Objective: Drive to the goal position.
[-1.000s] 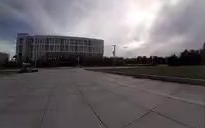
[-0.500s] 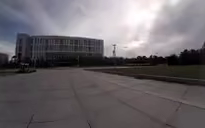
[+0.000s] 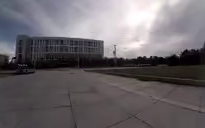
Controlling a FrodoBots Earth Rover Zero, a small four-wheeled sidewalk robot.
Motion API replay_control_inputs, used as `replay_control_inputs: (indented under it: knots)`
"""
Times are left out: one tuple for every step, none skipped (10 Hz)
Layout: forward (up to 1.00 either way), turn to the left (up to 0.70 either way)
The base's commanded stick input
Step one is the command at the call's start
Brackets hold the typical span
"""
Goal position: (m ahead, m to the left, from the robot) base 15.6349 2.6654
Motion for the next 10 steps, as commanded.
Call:
replay_control_inputs:
  knots:
    - [0.70,0.00]
    - [0.70,0.00]
    - [0.70,0.00]
    - [0.70,0.01]
    - [0.70,0.07]
    - [0.70,0.33]
    - [0.70,0.35]
    - [0.70,0.35]
    - [0.70,0.25]
    - [0.70,0.12]
